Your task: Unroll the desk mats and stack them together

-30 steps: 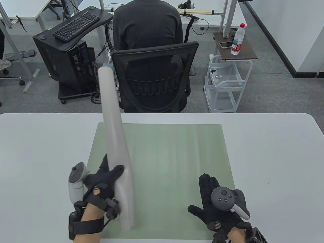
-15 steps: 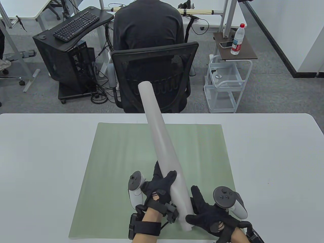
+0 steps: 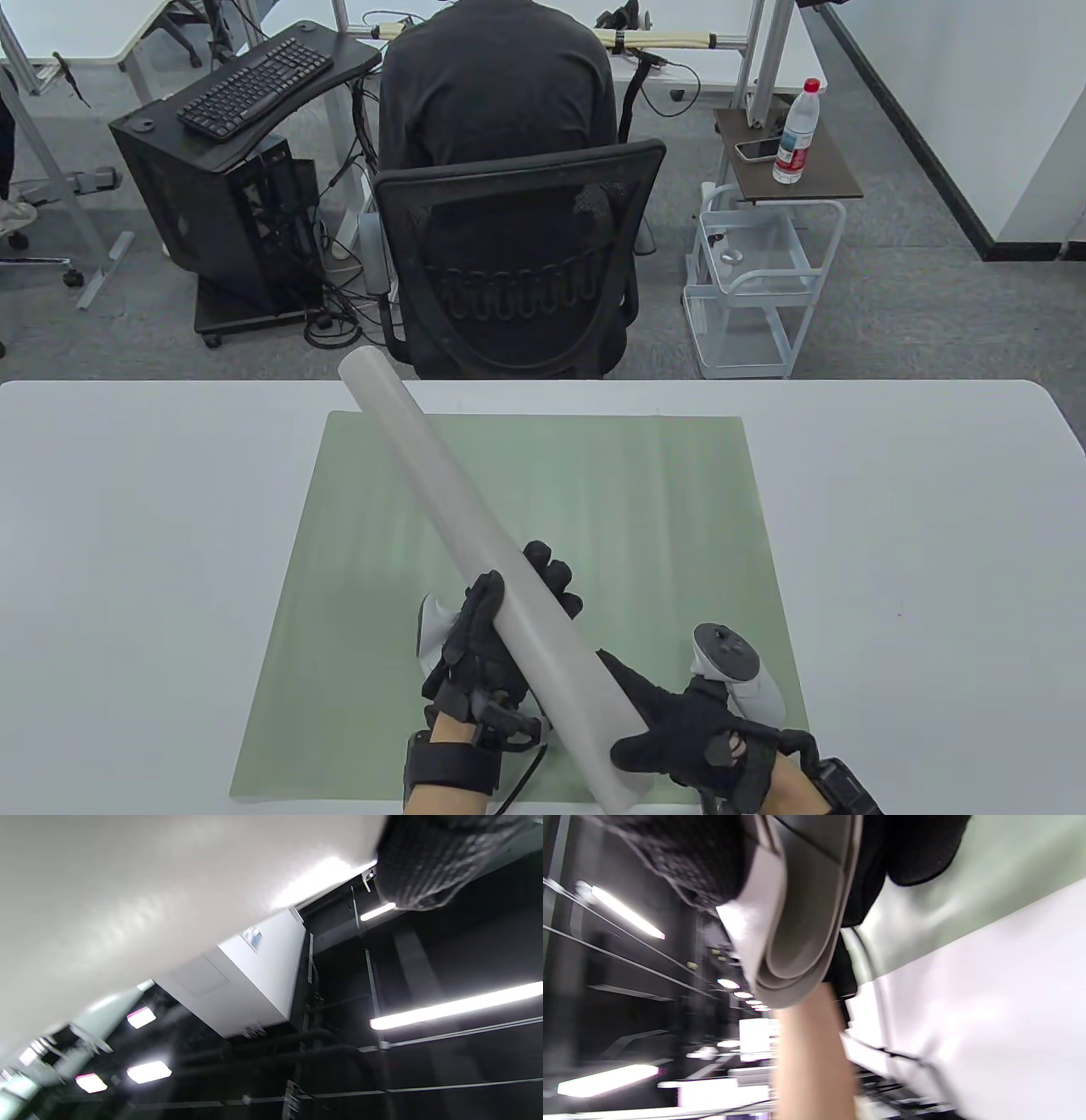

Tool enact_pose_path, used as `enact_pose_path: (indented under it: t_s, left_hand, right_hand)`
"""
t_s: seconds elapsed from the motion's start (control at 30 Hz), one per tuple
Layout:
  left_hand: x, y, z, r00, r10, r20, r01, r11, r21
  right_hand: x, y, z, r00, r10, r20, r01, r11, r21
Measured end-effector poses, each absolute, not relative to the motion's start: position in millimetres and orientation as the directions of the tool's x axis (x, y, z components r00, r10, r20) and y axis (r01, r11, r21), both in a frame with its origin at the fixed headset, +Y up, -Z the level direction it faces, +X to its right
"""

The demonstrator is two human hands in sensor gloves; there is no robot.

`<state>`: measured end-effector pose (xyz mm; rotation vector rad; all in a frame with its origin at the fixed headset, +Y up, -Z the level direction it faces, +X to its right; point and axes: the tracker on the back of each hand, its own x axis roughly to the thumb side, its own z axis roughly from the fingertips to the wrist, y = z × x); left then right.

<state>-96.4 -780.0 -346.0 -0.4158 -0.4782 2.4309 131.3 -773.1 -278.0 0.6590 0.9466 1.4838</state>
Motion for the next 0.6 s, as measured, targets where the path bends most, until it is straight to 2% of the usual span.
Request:
enact_pose_path:
  t_s: [0.1,0.2,0.27,0.47,0.5,0.6]
  left_hand:
    - [-97.7,-775.3,-346.6,-0.671,0.722,-0.168,-0.607,-0.665,-0.435]
    - [-98.2,-770.6,-346.8,-0.568,0.815,-0.113,-0.717,-0.558,-0.417]
    - [-97.4,-769.4,-346.0,-0.529,0.843,-0.096,-0.755,-0.519,-0.400]
    - [-97.9,-767.8,-345.6,-0.514,0.852,-0.097,-0.764,-0.506,-0.401]
    - [-97.9,-768.7,-345.1,-0.512,0.853,-0.102,-0.766,-0.507,-0.395]
    - [-95.4,-772.6,-343.4,-0.482,0.869,-0.113,-0.791,-0.487,-0.370]
  right_hand:
    - [132.3,-768.0,-275.7,-0.212,0.974,-0.084,-0.544,-0.045,0.838]
    - [137.2,-751.2,-275.5,-0.376,0.925,0.052,-0.605,-0.287,0.742]
    - [138.0,-741.8,-274.7,-0.426,0.899,0.099,-0.636,-0.376,0.674]
    - [135.6,-718.8,-275.8,-0.326,0.941,0.089,-0.800,-0.325,0.505]
    - [137.3,-715.9,-279.5,-0.323,0.944,0.076,-0.837,-0.322,0.443]
    - [136.7,-711.4,-292.6,-0.292,0.956,0.026,-0.843,-0.270,0.466]
